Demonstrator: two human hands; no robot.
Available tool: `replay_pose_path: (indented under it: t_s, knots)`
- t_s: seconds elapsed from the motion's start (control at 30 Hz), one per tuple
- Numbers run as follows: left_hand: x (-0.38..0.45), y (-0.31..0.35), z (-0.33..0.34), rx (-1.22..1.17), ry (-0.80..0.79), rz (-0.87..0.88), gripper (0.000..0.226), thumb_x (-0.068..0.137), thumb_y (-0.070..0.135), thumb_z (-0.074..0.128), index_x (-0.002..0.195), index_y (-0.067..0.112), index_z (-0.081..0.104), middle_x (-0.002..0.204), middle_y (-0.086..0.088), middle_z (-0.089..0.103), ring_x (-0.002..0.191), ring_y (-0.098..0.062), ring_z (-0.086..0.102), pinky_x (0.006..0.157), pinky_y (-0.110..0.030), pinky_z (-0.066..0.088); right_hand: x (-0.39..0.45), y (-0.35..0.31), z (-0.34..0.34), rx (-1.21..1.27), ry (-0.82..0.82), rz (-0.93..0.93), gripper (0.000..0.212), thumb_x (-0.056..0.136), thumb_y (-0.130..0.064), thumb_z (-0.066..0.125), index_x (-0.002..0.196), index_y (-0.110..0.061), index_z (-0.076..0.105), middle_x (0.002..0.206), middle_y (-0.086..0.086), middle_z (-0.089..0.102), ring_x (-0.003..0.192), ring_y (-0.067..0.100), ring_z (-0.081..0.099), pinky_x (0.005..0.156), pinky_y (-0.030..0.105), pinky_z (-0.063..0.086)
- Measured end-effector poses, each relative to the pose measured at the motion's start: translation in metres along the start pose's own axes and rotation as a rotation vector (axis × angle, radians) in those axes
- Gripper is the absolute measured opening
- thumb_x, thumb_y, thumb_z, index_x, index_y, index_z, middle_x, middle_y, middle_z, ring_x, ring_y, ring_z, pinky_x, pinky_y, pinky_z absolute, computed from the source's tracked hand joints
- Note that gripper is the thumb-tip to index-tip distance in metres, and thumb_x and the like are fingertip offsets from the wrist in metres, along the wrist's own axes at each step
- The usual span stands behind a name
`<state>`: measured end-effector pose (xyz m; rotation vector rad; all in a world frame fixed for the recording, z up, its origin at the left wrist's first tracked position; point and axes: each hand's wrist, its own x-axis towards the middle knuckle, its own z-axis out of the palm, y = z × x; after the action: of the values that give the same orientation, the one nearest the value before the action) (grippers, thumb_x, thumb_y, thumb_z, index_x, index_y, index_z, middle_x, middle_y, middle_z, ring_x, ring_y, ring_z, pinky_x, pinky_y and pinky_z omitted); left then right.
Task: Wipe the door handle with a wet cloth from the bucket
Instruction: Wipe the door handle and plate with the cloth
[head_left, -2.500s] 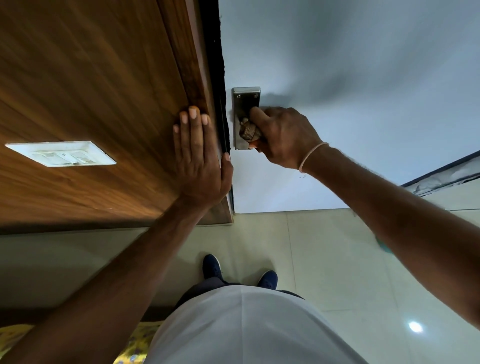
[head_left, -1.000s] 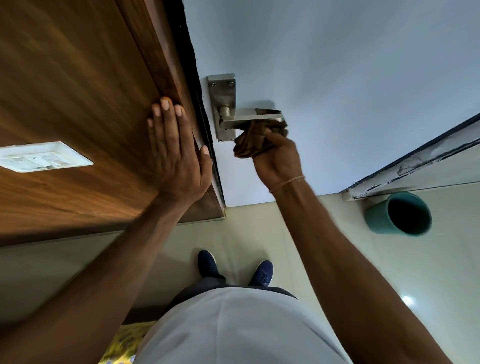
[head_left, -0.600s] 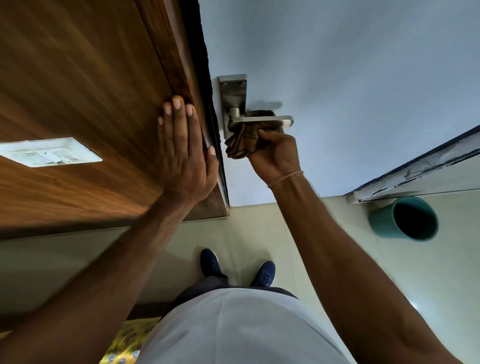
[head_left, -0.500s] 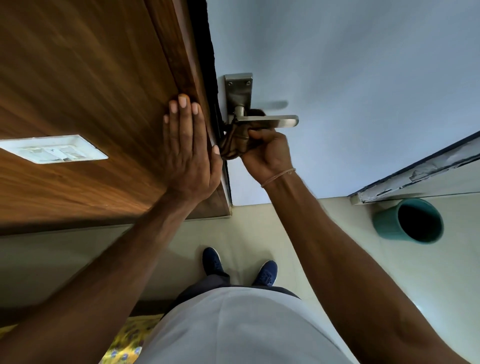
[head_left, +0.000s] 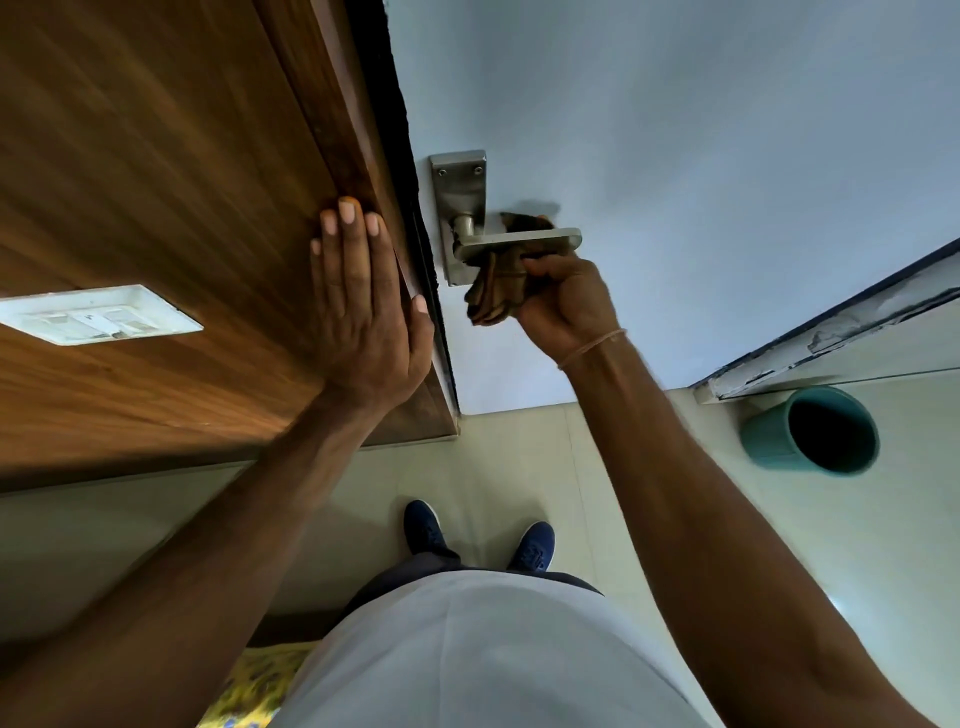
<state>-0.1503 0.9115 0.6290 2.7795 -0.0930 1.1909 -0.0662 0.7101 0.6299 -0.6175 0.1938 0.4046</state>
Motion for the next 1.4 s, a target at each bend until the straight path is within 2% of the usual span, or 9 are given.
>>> replay_pose_path:
  t_s: [0.2,0.3,0.53,0.63,0.8,0.97,1.07,1.17,1.4]
  knots:
    - [0.001,0.003,0.000,-0.004,0.009,-0.005,0.075,0.104,0.026,0.050,0.165,-0.010,0.022,0.167,-0.037,0.031,0.160,-0.048,0.021,0.135,-0.056,0.018,-0.010,-0.034,-0.015,-0.264,0.047,-0.190,0.057,0.079,0.023,0.038,0.132,0.015,0.056,0.110,0.037,0.064,0.091,0.063,0.056,0.079,0.073,0.052]
    - [0.001,0.003,0.000,-0.001,0.001,-0.007,0.076,0.104,0.026,0.051,0.165,-0.009,0.021,0.168,-0.037,0.031,0.160,-0.049,0.023,0.135,-0.056,0.019,-0.018,-0.031,-0.007,-0.642,0.200,-0.376,0.052,0.077,0.022,0.043,0.122,0.006,0.065,0.096,0.039,0.068,0.063,0.042,0.061,0.054,0.047,0.057]
    - [0.001,0.007,0.000,0.009,-0.009,-0.023,0.077,0.103,0.026,0.053,0.164,-0.010,0.022,0.168,-0.036,0.029,0.160,-0.051,0.025,0.135,-0.057,0.020,-0.026,-0.013,-0.006,-1.753,0.461,-1.154,0.048,0.081,0.011,0.060,0.112,-0.020,0.080,0.116,-0.005,0.076,0.113,0.030,0.060,0.084,0.043,0.049]
    - [0.001,0.007,0.000,0.010,-0.009,-0.025,0.076,0.105,0.027,0.050,0.164,-0.010,0.022,0.168,-0.036,0.029,0.159,-0.052,0.025,0.135,-0.058,0.020,-0.025,-0.012,-0.017,-1.603,0.422,-1.108,0.046,0.085,0.006,0.067,0.119,-0.022,0.079,0.121,-0.003,0.076,0.113,0.029,0.067,0.091,0.046,0.057]
    - [0.001,0.007,-0.003,0.001,-0.001,-0.015,0.074,0.104,0.026,0.049,0.164,-0.010,0.024,0.168,-0.036,0.031,0.160,-0.050,0.026,0.135,-0.056,0.020,-0.018,0.001,-0.011,-0.437,0.418,-0.410,0.051,0.079,0.007,0.078,0.128,-0.008,0.071,0.122,0.024,0.075,0.114,0.045,0.074,0.095,0.059,0.063]
    - [0.001,0.003,-0.006,-0.015,-0.008,-0.002,0.072,0.106,0.028,0.046,0.164,-0.009,0.025,0.168,-0.035,0.031,0.160,-0.048,0.025,0.136,-0.055,0.019,-0.011,0.018,0.020,0.097,0.270,-0.125,0.045,0.091,0.023,0.039,0.124,0.000,0.060,0.095,0.017,0.065,0.077,0.025,0.066,0.064,0.030,0.058]
    - [0.001,0.003,-0.006,-0.018,-0.017,-0.005,0.071,0.107,0.028,0.046,0.163,-0.010,0.026,0.168,-0.035,0.031,0.160,-0.048,0.025,0.136,-0.054,0.018,-0.013,0.036,0.045,0.154,0.249,-0.021,0.037,0.094,0.023,0.034,0.102,-0.003,0.059,0.083,0.012,0.059,0.069,0.021,0.062,0.062,0.030,0.059]
    - [0.001,0.003,-0.006,-0.019,-0.019,-0.011,0.071,0.106,0.028,0.046,0.163,-0.010,0.026,0.168,-0.036,0.031,0.160,-0.049,0.025,0.136,-0.054,0.018,-0.019,0.054,0.062,0.151,0.260,0.059,0.033,0.100,0.016,0.042,0.125,0.008,0.062,0.126,0.025,0.068,0.118,0.038,0.069,0.109,0.047,0.058]
    - [0.002,0.001,-0.011,-0.131,-0.009,-0.002,0.075,0.104,0.032,0.042,0.165,-0.007,0.024,0.169,-0.034,0.030,0.165,-0.040,0.017,0.136,-0.053,0.016,-0.067,0.027,0.063,-0.433,0.556,-0.336,0.040,0.082,0.008,0.086,0.118,-0.001,0.071,0.110,0.014,0.080,0.102,0.026,0.079,0.093,0.037,0.065]
